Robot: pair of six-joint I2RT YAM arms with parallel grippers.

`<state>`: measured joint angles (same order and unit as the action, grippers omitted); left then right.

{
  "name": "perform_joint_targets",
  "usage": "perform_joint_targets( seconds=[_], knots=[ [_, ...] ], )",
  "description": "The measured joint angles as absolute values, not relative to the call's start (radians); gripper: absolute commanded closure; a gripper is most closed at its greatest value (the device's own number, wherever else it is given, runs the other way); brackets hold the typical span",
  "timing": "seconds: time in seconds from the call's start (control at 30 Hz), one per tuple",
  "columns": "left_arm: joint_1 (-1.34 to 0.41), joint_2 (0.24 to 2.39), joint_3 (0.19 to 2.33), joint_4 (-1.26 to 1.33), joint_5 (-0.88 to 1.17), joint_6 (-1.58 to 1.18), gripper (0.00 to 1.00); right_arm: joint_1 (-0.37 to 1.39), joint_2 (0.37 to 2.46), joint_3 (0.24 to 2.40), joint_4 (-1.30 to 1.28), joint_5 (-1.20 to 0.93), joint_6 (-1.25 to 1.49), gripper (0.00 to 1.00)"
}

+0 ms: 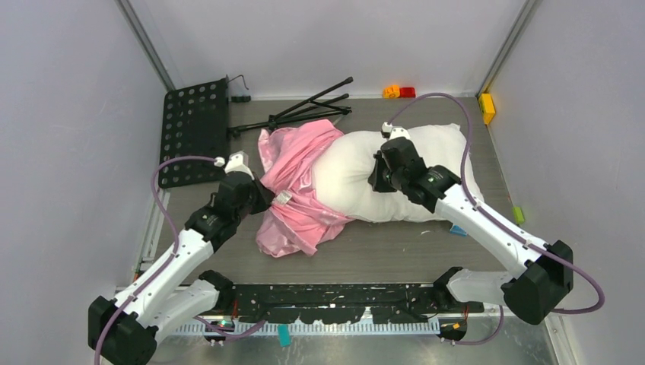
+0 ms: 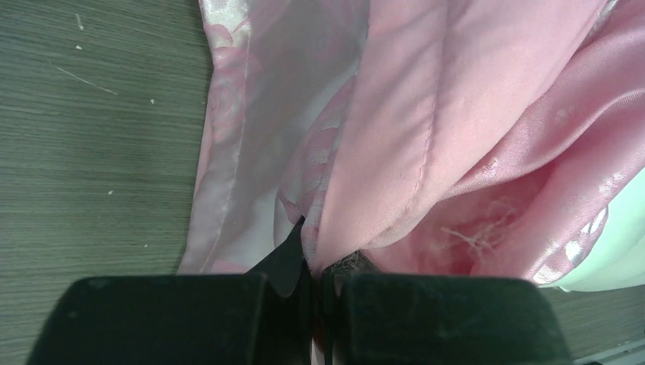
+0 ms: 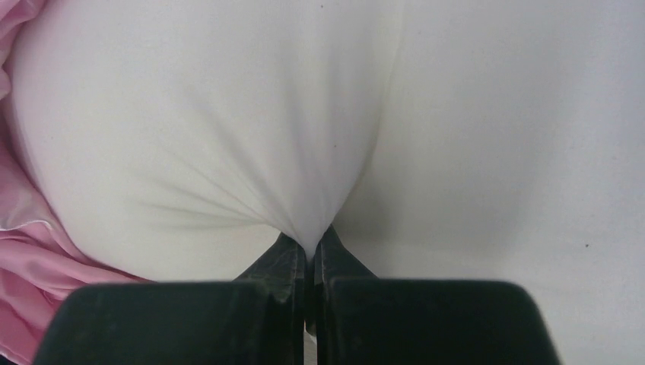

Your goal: Remove the pillowcase from the pillow

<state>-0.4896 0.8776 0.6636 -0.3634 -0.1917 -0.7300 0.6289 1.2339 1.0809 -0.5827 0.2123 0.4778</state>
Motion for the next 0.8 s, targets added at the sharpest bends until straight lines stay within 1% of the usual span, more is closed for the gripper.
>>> perform_joint_targets(
  seconds=[0.03, 0.07, 0.13, 0.2, 0.23, 0.27, 0.3, 0.4, 0.47, 0.53, 0.6, 0.7, 0.8],
  knots=[
    [-0.490, 0.878, 0.664, -0.363, -0.191, -0.730, 0.96, 0.618, 1.224, 1.070, -0.579, 0.195, 0.478, 1.00],
    [-0.490, 0.877, 0.664, -0.362, -0.189, -0.729, 0.90, 0.614, 1.221, 1.066, -0.577, 0.177, 0.478, 1.00],
    [-0.485, 0.875, 0.665, -0.356, -0.170, -0.719, 0.66, 0.610, 1.230, 1.066, -0.574, 0.149, 0.477, 1.00],
    [-0.478, 0.867, 0.667, -0.351, -0.121, -0.699, 0.35, 0.601, 1.246, 1.068, -0.572, 0.129, 0.478, 1.00],
    [-0.474, 0.864, 0.670, -0.349, -0.091, -0.681, 0.18, 0.598, 1.252, 1.068, -0.571, 0.123, 0.478, 1.00],
    [-0.469, 0.862, 0.676, -0.349, -0.051, -0.668, 0.04, 0.593, 1.258, 1.069, -0.569, 0.114, 0.479, 1.00],
    [-0.468, 0.862, 0.688, -0.349, -0.012, -0.655, 0.01, 0.591, 1.262, 1.069, -0.567, 0.109, 0.479, 1.00],
    [-0.471, 0.862, 0.734, -0.353, 0.091, -0.638, 0.00, 0.587, 1.264, 1.071, -0.566, 0.100, 0.478, 1.00],
    [-0.495, 0.863, 0.765, -0.362, 0.107, -0.626, 0.00, 0.587, 1.264, 1.074, -0.566, 0.097, 0.477, 1.00],
    [-0.558, 0.863, 0.790, -0.373, 0.087, -0.616, 0.00, 0.586, 1.264, 1.075, -0.567, 0.093, 0.476, 1.00],
    [-0.654, 0.866, 0.802, -0.384, 0.025, -0.610, 0.00, 0.585, 1.266, 1.079, -0.570, 0.090, 0.474, 1.00],
    [-0.844, 0.903, 0.833, -0.410, -0.100, -0.609, 0.00, 0.585, 1.280, 1.092, -0.574, 0.086, 0.473, 1.00],
    [-1.019, 0.990, 0.921, -0.487, -0.284, -0.630, 0.00, 0.583, 1.287, 1.097, -0.575, 0.079, 0.474, 1.00]
  ],
)
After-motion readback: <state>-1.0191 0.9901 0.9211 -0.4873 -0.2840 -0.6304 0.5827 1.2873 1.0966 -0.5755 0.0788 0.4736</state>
